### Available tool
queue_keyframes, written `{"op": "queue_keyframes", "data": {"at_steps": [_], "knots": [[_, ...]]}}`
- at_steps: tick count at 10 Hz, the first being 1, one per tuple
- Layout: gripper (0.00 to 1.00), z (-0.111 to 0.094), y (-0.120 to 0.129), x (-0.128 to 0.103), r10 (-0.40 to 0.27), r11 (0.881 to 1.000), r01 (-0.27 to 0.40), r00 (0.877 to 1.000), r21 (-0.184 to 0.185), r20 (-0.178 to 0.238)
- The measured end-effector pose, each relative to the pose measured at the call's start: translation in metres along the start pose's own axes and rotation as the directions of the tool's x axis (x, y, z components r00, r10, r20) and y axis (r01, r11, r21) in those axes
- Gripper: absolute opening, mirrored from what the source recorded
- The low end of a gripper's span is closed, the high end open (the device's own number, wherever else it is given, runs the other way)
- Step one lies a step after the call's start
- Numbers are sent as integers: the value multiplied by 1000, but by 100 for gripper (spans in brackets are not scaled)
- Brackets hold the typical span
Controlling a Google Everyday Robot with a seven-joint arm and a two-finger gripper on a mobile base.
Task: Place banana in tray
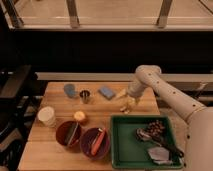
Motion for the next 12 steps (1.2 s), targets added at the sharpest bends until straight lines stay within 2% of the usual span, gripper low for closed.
{"op": "queue_keyframes", "data": {"at_steps": [1, 5, 8, 9, 10, 11, 12], "knots": [[76, 7, 1, 3, 0, 1000, 0, 1000, -3, 9], [36, 28, 9, 6, 6, 1000, -6, 999, 3, 50], [6, 21, 16, 6, 16, 1000, -16, 999, -3, 39], [1, 15, 19, 5, 21, 1000, -21, 999, -5, 31], [0, 7, 22, 4, 23, 1000, -23, 1000, -7, 21], [0, -6, 25, 1, 25, 1000, -25, 1000, -10, 11], [0, -28, 28, -5, 21, 1000, -21, 1000, -11, -3]]}}
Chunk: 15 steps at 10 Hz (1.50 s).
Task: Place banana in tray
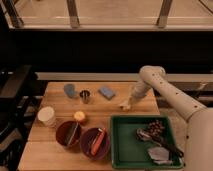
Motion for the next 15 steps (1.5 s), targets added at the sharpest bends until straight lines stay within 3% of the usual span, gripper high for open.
{"op": "queue_keyframes", "data": {"at_steps": [1, 3, 7, 8, 10, 13, 15], "knots": [[0, -18, 1, -8, -7, 1000, 7, 1000, 1, -5], [0, -61, 10, -47, -40, 999, 40, 999, 6, -6], [2, -98, 31, -134, -120, 993, 120, 993, -1, 16], [7, -101, 33, -151, -145, 989, 145, 989, -5, 28], [27, -101, 32, -185, -205, 979, 205, 976, 3, 72], [60, -90, 5, -215, -296, 955, 287, 943, 75, 155], [75, -83, -15, -227, -354, 934, 337, 917, 118, 183]]}}
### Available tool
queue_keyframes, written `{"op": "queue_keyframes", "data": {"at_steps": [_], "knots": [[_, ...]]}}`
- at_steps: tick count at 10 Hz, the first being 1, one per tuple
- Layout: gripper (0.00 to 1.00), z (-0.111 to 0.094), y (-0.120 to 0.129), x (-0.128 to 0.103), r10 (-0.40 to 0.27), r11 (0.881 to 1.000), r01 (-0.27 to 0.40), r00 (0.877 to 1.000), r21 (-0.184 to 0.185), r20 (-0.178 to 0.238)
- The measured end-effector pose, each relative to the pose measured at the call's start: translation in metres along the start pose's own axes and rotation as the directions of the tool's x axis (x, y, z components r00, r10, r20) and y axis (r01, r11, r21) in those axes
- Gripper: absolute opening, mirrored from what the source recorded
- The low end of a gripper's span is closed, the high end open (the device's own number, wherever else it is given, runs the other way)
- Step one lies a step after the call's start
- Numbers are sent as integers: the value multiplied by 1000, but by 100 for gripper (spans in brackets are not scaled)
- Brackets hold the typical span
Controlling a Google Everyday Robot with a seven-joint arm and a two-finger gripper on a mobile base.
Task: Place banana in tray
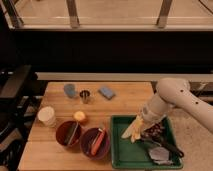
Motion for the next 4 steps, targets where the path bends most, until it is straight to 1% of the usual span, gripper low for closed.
{"op": "queue_keyframes", "data": {"at_steps": [1, 4], "knots": [[80, 5, -8, -2, -25, 1000, 25, 1000, 11, 10], [80, 5, -8, -2, -26, 1000, 25, 1000, 12, 11]]}}
